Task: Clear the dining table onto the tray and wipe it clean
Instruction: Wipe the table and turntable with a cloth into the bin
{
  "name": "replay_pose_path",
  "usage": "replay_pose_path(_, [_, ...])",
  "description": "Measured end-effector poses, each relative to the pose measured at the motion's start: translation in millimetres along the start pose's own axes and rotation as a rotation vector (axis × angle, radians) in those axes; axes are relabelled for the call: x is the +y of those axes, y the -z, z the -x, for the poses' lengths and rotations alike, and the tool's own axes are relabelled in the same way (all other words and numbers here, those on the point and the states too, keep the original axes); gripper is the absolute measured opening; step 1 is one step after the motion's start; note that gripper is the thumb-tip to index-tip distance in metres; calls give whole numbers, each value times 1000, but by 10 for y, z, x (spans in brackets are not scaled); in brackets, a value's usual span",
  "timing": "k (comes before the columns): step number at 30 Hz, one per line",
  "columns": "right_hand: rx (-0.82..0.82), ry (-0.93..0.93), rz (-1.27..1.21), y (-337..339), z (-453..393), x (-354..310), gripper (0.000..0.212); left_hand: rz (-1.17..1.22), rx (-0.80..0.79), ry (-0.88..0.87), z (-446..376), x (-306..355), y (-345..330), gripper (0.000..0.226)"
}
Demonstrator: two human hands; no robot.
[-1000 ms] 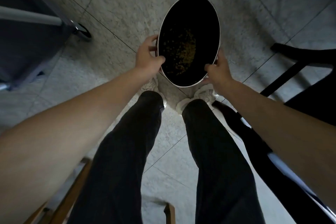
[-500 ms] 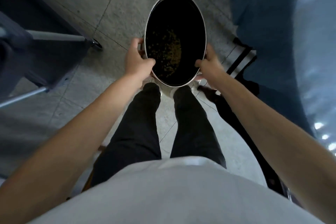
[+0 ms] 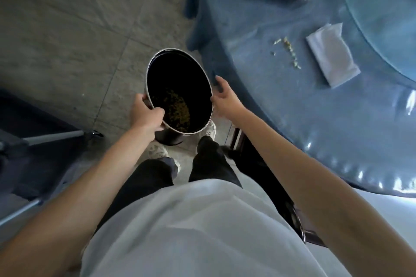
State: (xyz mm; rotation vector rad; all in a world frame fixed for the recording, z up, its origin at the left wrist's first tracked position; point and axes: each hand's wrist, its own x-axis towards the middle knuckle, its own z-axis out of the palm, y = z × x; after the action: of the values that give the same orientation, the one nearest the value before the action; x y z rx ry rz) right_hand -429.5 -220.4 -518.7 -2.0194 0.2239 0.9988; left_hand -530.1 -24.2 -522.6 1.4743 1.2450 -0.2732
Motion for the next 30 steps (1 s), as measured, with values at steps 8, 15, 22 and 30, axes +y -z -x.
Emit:
replay_pose_path(8, [462, 293, 151, 1853, -283, 277, 26, -35, 77, 85, 50, 201, -633, 48])
replay_pose_path(15, [694, 162, 622, 3341, -742, 823, 50, -92, 136, 111, 34, 276, -1026, 53])
replay_pose_path(22, [591, 235, 803, 3612, -901, 954, 55, -147, 152, 122, 20, 444, -1270, 53])
replay_pose_path(30, [587, 274, 799, 3350, -1016, 822, 41, -154, 173, 108, 53, 517, -1407, 52])
